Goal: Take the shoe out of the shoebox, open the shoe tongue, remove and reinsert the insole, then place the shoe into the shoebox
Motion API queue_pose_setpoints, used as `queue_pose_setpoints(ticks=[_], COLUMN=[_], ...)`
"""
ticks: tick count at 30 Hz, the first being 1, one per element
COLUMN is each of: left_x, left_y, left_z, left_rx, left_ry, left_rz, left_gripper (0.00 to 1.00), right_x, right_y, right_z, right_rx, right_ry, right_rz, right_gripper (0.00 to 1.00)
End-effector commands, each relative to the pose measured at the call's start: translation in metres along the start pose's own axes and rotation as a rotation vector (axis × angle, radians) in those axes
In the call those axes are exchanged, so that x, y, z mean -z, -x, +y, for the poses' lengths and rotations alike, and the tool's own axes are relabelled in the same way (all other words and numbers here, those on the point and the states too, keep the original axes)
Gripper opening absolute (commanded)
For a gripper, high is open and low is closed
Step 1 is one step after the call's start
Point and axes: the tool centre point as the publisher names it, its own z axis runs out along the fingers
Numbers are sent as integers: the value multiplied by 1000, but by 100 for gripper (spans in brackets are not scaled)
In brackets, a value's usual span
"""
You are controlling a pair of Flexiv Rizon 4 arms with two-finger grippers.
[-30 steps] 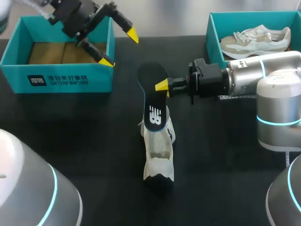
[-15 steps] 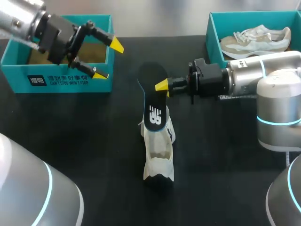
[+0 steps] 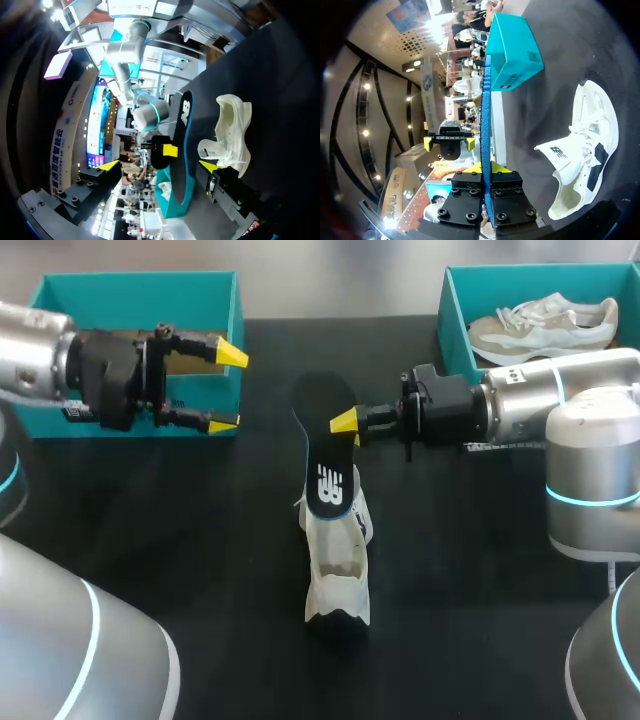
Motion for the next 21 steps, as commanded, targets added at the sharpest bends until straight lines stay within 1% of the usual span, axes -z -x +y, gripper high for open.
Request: queue_pose_setpoints(ticks=[1,3,6,10,11,12,13,14,16,21], left_x=[-11,-18,-26,-28,-28,-28,-29,-30,-34,-34], left_y=[-15,-19,-22,-24,-25,-26,-27,-29,-32,-32], left_z=[2,3,3,6,8,9,10,12,13,13], left_rx=[39,32,15,1,5,8,12,19,44,44], left_ry=[66,108,146,143,157,143,158,164,144,144], left_rz=[-78,-56,-35,-76,-82,-95,-104,-103,-97,-97], left_gripper=[100,100,100,100,100,100,100,100,100,100], right_x=[-2,-2,-2,-2,-2,-2,-2,-2,-2,-2], right_y=[0,0,0,0,0,0,0,0,0,0], right_z=[0,0,0,0,0,0,0,0,0,0], right_rx=[0,0,0,0,0,0,0,0,0,0], right_ry=[2,2,2,2,2,2,2,2,2,2], right_rz=[-2,-2,-2,-2,-2,-2,-2,-2,-2,-2], right_gripper=[0,0,0,0,0,0,0,0,0,0])
